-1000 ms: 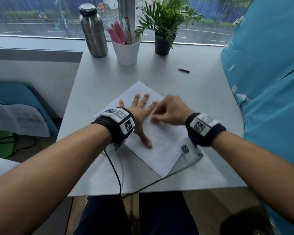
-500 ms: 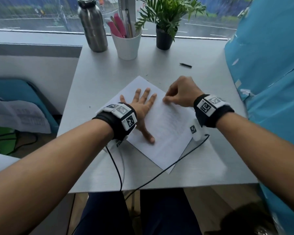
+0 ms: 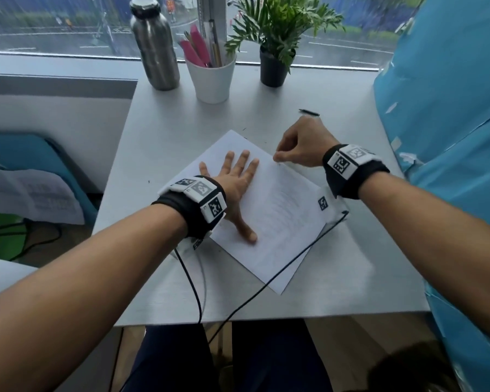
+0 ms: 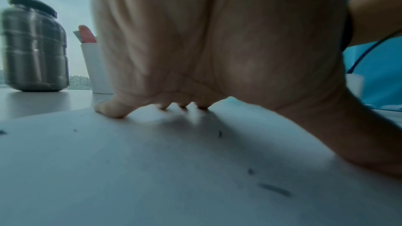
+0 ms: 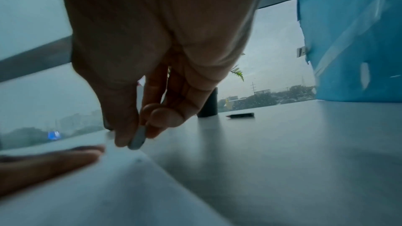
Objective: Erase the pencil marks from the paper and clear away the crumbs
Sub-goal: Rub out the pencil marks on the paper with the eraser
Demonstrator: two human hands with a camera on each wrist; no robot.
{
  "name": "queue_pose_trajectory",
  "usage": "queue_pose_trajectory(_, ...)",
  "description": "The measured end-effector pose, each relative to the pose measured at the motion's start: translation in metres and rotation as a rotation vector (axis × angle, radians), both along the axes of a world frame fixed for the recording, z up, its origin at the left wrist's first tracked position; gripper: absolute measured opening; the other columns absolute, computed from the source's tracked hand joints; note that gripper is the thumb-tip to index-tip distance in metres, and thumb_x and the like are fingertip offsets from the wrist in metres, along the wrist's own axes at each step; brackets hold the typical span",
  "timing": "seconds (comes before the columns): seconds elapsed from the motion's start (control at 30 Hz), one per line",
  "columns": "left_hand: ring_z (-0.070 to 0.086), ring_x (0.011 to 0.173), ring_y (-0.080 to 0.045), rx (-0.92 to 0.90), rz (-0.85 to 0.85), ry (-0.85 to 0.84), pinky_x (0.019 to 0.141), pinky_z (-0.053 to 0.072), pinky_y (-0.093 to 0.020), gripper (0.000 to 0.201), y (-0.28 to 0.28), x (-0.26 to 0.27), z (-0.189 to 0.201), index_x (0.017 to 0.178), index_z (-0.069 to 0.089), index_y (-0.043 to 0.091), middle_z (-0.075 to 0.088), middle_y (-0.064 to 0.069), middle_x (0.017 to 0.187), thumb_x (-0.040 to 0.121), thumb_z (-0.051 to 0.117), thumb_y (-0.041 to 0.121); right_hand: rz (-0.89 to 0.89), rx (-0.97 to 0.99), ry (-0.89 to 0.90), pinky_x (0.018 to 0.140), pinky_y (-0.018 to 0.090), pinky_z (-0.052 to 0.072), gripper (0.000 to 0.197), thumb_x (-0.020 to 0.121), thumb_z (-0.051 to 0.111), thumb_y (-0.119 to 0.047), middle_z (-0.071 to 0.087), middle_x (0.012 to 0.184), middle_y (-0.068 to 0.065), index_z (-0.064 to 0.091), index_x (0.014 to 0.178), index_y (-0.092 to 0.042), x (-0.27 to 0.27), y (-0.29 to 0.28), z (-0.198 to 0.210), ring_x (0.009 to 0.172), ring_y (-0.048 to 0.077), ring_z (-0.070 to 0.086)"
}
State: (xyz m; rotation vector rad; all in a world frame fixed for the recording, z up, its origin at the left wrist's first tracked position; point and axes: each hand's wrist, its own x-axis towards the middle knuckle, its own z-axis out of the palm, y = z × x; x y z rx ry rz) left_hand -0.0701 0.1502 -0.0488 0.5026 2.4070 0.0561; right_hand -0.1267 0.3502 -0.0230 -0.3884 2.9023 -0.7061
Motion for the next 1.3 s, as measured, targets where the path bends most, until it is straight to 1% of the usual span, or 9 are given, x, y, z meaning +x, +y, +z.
queue_pose_trajectory(0.07, -0.040, 0.139, -0.022, 0.015, 0.008, 0.003, 0.105, -0.011, -0.075, 0.170, -0.001, 0.001, 0.000, 0.147, -0.033, 0.025, -0.043, 0.008, 0.151, 0.033, 0.083, 0.076, 0.097, -0.027, -0.074, 0.052, 0.012, 0.049, 0.013, 0.070, 0.083, -0.028, 0.072, 0.066, -0.003, 0.078, 0.074, -0.016, 0.014, -0.015, 0.002, 0.050, 0.000, 0.060)
queue_pose_trajectory(0.17, -0.039, 0.139, -0.022, 0.022, 0.002, 0.012, 0.106, -0.008, -0.075, 0.172, -0.002, 0.001, -0.001, 0.147, -0.033, 0.021, -0.042, 0.007, 0.152, 0.032, 0.081, 0.078, 0.244, -0.020, -0.174, 0.053, 0.017, 0.050, 0.011, 0.069, 0.083, -0.025, 0.072, 0.063, -0.005, 0.078, 0.072, -0.016, 0.041, -0.033, -0.007, 0.054, 0.004, 0.064)
queue_pose_trajectory(0.27, -0.038, 0.140, -0.022, 0.029, 0.001, 0.014, 0.105, -0.009, -0.075, 0.172, -0.003, 0.001, -0.002, 0.147, -0.032, 0.020, -0.041, 0.008, 0.152, 0.032, 0.082, 0.077, 0.123, -0.043, -0.105, 0.055, 0.021, 0.050, 0.011, 0.069, 0.081, -0.025, 0.072, 0.066, -0.005, 0.077, 0.073, -0.015, 0.019, -0.018, -0.013, 0.056, 0.003, 0.062)
queue_pose_trajectory(0.37, -0.038, 0.140, -0.021, 0.037, 0.004, 0.006, 0.106, -0.011, -0.074, 0.172, -0.003, 0.001, -0.001, 0.147, -0.033, 0.021, -0.041, 0.009, 0.152, 0.032, 0.083, 0.076, -0.029, -0.012, -0.022, 0.056, 0.016, 0.046, 0.013, 0.069, 0.081, -0.025, 0.070, 0.065, -0.006, 0.077, 0.073, -0.014, -0.008, 0.004, -0.007, 0.055, 0.000, 0.059)
queue_pose_trajectory(0.57, -0.038, 0.140, -0.022, 0.071, -0.002, 0.046, 0.106, -0.010, -0.075, 0.174, -0.004, 0.000, -0.007, 0.148, -0.031, 0.023, -0.039, 0.008, 0.154, 0.028, 0.082, 0.078, 0.278, -0.032, -0.132, 0.050, 0.022, 0.045, 0.010, 0.068, 0.077, -0.017, 0.067, 0.057, 0.003, 0.072, 0.066, -0.009, 0.038, -0.039, -0.016, 0.048, 0.008, 0.055)
queue_pose_trajectory(0.77, -0.040, 0.138, -0.021, 0.036, -0.008, 0.021, 0.106, -0.013, -0.074, 0.172, -0.003, 0.000, -0.003, 0.146, -0.034, 0.023, -0.044, 0.010, 0.151, 0.033, 0.082, 0.077, 0.002, -0.003, -0.007, 0.057, 0.020, 0.044, 0.008, 0.069, 0.079, -0.021, 0.066, 0.058, -0.008, 0.075, 0.067, -0.015, -0.012, 0.002, 0.000, 0.048, -0.002, 0.055)
queue_pose_trajectory(0.97, -0.042, 0.137, -0.022, 0.047, -0.023, 0.035, 0.105, -0.012, -0.075, 0.170, -0.004, -0.001, -0.009, 0.145, -0.035, 0.029, -0.045, 0.009, 0.150, 0.030, 0.079, 0.081, 0.276, -0.017, -0.215, 0.049, 0.012, 0.043, 0.010, 0.069, 0.079, -0.020, 0.070, 0.060, -0.002, 0.075, 0.068, -0.011, 0.055, -0.040, -0.008, 0.049, 0.003, 0.058)
queue_pose_trajectory(1.17, -0.041, 0.138, -0.022, 0.028, -0.016, 0.015, 0.104, -0.014, -0.075, 0.167, -0.004, -0.002, -0.006, 0.145, -0.033, 0.036, -0.045, 0.010, 0.150, 0.032, 0.082, 0.077, -0.018, 0.017, -0.051, 0.062, 0.024, 0.054, 0.012, 0.069, 0.080, -0.025, 0.070, 0.065, -0.005, 0.076, 0.071, -0.014, 0.003, 0.008, -0.002, 0.059, 0.006, 0.063)
queue_pose_trajectory(1.3, -0.041, 0.138, -0.023, 0.038, -0.015, 0.014, 0.103, -0.015, -0.075, 0.166, -0.003, -0.002, -0.008, 0.145, -0.032, 0.039, -0.045, 0.008, 0.150, 0.031, 0.083, 0.077, 0.158, -0.013, -0.115, 0.051, 0.020, 0.050, 0.011, 0.068, 0.079, -0.022, 0.068, 0.058, -0.004, 0.073, 0.065, -0.014, 0.036, -0.028, -0.004, 0.050, 0.005, 0.060)
